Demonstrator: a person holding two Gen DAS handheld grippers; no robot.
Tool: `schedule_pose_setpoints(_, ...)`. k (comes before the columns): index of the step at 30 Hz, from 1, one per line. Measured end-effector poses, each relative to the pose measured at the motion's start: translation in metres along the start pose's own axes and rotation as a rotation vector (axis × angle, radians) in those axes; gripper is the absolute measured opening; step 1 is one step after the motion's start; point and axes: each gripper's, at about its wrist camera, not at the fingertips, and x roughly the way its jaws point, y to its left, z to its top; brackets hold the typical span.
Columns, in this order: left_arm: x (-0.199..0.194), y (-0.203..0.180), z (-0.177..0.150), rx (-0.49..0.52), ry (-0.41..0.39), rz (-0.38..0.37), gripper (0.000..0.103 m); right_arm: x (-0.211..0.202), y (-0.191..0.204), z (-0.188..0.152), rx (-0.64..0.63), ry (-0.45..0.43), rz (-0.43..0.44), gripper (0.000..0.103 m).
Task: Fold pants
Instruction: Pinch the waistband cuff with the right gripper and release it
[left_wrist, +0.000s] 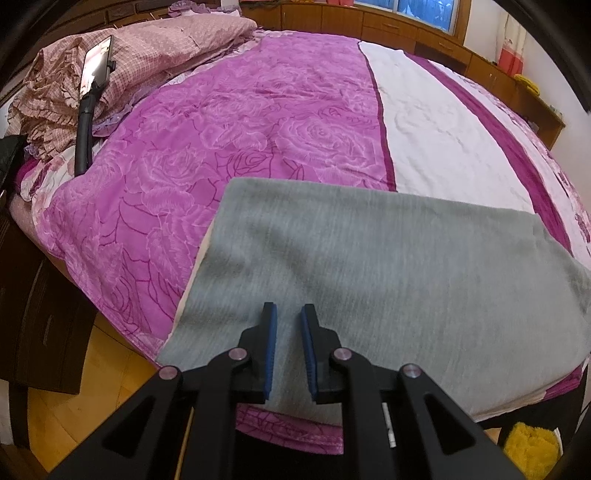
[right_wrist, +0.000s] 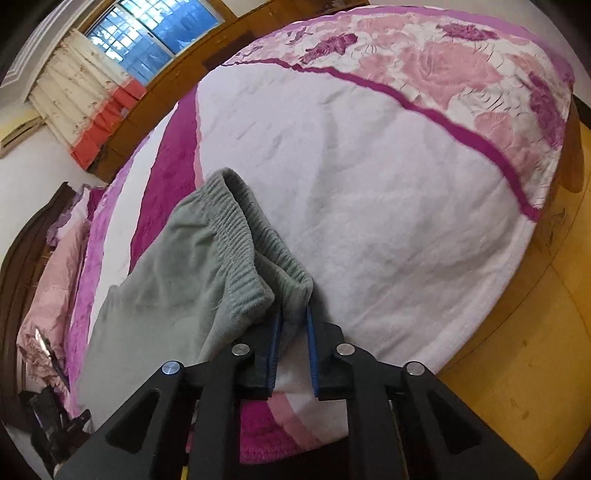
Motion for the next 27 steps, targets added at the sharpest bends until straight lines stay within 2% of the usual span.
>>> schedule_pose_setpoints(3,0.001,-0.001,0.001,0.002,-0.001,0.006,0.014,-0.022,0.001,-0.001,0.023,-0.035,-0.066,0.009)
schedule_pose_setpoints(6,0.002,-0.003,0.001,0.008,-0.002,0.018,0.014,-0.038,0.007,0.005,0.047,-0.054,-0.014,0.009)
schedule_pose_setpoints(8,0.002,-0.003,0.001,0.005,-0.002,0.018,0.014,-0.042,0.024,0.010,0.007,-0.073,0.023,0.009)
schedule_pose_setpoints(11,0.002,-0.003,0.000,0.004,-0.003,0.018,0.014,-0.030,0.051,0.011,-0.081,-0.066,0.030,0.009)
schedule_pose_setpoints(14,0.002,-0.003,0.001,0.004,-0.004,0.016,0.014,0.000,0.066,0.002,-0.140,-0.012,-0.019,0.009)
schedule_pose_setpoints(16,0.001,-0.002,0.001,0.006,-0.004,0.011,0.014,0.022,0.054,-0.004,-0.137,0.018,-0.088,0.009)
schedule_pose_setpoints(18,-0.005,-0.003,0.000,0.018,-0.009,0.016,0.015,0.027,0.035,-0.005,-0.079,0.022,-0.002,0.007)
schedule_pose_setpoints(20,-0.013,-0.005,-0.001,0.036,-0.022,0.014,0.015,0.021,0.027,-0.003,-0.059,0.036,0.035,0.007)
schedule_pose_setpoints(22,-0.020,-0.007,-0.003,0.045,-0.029,0.002,0.015,0.012,0.027,-0.003,-0.065,0.032,0.042,0.008)
schedule_pose_setpoints(24,-0.025,-0.007,-0.004,0.040,-0.028,-0.006,0.023,-0.003,0.029,-0.006,-0.084,0.001,0.035,0.010)
schedule_pose_setpoints(26,-0.026,-0.007,-0.003,0.040,-0.023,-0.010,0.027,-0.011,0.031,-0.010,-0.101,-0.012,0.035,0.027)
schedule_pose_setpoints(27,-0.026,-0.007,-0.003,0.041,-0.021,-0.005,0.027,-0.014,0.033,-0.013,-0.107,-0.021,0.025,0.042)
